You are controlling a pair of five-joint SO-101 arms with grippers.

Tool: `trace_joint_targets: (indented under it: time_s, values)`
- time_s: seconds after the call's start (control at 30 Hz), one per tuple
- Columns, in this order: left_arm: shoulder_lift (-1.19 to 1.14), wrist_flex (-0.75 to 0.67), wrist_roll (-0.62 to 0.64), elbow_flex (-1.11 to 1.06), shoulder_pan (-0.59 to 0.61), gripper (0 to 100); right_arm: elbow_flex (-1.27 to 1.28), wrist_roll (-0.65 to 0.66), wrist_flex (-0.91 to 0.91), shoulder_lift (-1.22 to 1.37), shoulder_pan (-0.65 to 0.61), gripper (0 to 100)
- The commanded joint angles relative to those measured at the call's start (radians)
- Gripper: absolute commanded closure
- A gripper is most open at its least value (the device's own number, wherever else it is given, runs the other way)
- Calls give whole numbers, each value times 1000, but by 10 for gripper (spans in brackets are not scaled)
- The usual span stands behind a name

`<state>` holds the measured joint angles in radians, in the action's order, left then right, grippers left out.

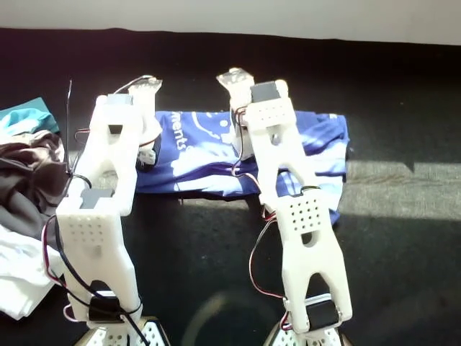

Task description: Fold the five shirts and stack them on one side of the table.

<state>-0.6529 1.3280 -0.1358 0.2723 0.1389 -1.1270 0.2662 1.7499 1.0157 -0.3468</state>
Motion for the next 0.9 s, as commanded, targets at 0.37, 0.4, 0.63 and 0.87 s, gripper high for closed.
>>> trace_joint_targets:
  time_s: [0.37,0.4,0.63,0.87]
  values:
    - [30,161,-80,-51,67,992,130,11,-82,-203,-136,969]
    - [33,161,-83,-61,76,992,130,11,-81,-182,-136,969]
    - [25,97,-80,-81,79,992,130,17,16,-191,-134,991]
    - [28,-15,-78,-125,79,992,452,17,16,-536,-137,991]
